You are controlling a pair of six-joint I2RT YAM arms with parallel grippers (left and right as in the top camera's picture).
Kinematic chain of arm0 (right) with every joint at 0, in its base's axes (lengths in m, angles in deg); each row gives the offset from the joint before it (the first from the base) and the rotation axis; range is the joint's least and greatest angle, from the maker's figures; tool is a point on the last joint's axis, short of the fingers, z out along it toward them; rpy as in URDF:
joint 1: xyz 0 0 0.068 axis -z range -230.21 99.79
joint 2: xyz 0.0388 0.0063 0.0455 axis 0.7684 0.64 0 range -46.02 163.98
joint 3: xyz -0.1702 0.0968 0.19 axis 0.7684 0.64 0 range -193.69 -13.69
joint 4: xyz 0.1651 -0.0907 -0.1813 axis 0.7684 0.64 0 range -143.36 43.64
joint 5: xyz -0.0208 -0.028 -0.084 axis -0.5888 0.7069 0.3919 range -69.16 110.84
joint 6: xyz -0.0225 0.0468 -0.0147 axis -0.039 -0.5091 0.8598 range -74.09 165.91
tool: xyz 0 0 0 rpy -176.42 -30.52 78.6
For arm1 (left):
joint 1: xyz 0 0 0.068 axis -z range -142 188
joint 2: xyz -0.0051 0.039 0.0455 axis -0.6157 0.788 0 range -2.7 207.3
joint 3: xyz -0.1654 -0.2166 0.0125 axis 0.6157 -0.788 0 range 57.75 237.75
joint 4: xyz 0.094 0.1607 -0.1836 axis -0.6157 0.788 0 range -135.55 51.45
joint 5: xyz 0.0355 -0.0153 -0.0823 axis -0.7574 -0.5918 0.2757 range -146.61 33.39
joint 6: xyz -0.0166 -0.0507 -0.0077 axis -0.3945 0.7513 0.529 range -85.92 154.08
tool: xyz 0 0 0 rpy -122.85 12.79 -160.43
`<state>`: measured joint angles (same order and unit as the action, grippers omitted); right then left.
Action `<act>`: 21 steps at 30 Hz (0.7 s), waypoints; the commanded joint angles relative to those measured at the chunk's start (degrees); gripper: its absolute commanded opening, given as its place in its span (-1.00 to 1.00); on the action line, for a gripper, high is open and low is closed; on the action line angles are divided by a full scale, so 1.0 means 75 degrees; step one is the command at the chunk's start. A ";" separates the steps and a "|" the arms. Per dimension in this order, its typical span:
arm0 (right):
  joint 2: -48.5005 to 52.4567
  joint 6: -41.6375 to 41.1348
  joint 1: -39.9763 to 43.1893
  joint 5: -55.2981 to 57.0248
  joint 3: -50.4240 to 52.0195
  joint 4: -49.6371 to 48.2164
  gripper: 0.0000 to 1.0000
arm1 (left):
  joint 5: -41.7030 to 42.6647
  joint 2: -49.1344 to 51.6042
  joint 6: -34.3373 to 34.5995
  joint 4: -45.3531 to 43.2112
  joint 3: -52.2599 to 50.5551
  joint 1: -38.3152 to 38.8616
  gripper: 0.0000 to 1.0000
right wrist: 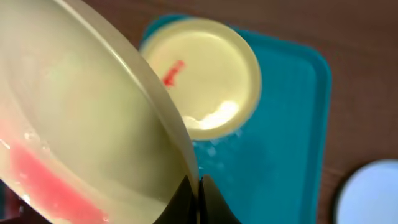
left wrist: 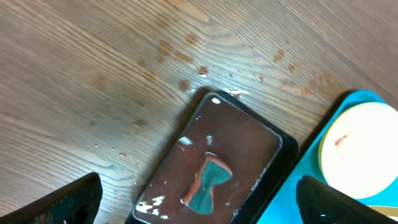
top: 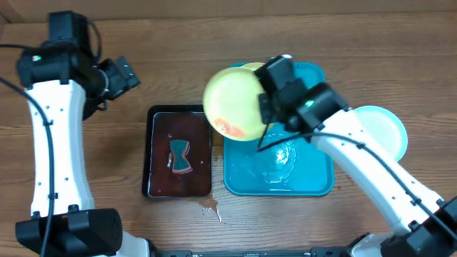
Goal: Clean dirty plates on tray and stack at the side
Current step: 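Lift the lower yellow plate with the right gripper and tilt it over the basin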
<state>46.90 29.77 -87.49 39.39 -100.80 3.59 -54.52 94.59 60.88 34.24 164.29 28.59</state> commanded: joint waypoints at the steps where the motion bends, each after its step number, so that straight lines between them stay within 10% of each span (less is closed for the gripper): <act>1: -0.0015 0.0041 -0.0886 0.0801 -0.0195 -0.0478 -0.92 | 0.0259 -0.0090 -0.0152 0.0166 0.0128 -0.0219 1.00; 21: 0.1075 -0.0245 -0.3212 0.4246 -0.0198 -0.0973 -0.93 | 0.0265 -0.0090 -0.0149 0.0332 0.0128 -0.0242 1.00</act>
<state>56.70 28.98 -109.17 62.10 -100.87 -3.80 -53.14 94.59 60.84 36.75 164.29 26.91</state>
